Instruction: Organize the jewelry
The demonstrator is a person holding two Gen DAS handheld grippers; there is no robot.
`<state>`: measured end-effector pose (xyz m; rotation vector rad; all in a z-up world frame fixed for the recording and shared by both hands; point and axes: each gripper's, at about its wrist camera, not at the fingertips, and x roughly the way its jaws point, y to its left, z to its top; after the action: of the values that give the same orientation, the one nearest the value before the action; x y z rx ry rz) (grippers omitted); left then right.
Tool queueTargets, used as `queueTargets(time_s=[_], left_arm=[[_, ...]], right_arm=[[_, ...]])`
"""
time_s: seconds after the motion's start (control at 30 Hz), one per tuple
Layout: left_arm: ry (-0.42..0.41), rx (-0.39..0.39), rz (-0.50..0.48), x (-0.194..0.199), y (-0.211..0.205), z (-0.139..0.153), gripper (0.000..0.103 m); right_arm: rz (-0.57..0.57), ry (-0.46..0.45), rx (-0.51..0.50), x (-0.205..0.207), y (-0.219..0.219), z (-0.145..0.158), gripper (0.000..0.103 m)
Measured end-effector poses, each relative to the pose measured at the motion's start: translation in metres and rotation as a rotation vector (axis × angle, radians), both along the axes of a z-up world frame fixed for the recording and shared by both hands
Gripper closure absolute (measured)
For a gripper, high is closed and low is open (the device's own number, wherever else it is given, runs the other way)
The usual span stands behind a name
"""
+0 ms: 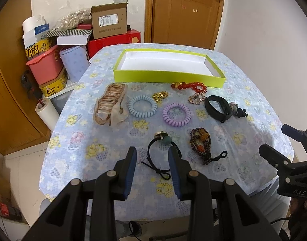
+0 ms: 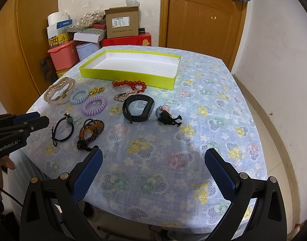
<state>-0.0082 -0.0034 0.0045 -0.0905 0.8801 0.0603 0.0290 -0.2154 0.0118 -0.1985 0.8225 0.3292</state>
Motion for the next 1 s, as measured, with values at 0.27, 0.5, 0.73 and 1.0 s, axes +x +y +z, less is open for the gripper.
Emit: queueTargets(time_s=[0.27,0.5,0.73,1.0], left_arm=[[-0.001,-0.005,-0.009,-0.0008,-0.0010,0.0001,0.069],[-0.003,-0.009,-0.015,-0.0018,-0.0020,0.0004,0.069],[-0.006,-0.023,-0.030,-0.0029,-0.0021,0.0005,0.069],[-0.008,-0.013,-0.029,-0.0037,-0.0035,0.0012,0.069]], right_arm=[[0.003,0.000,0.000,-0.0015,0.0000,0.0026,0.001],[0.004,0.000,0.000,-0.0014,-0.0003,0.0034,0.001],[0.004,-0.001,0.000,-0.0027,0.0005,0.0048,0.001],[0.004,-0.001,0.000,-0.0022,0.0004,0.0033,0.001]])
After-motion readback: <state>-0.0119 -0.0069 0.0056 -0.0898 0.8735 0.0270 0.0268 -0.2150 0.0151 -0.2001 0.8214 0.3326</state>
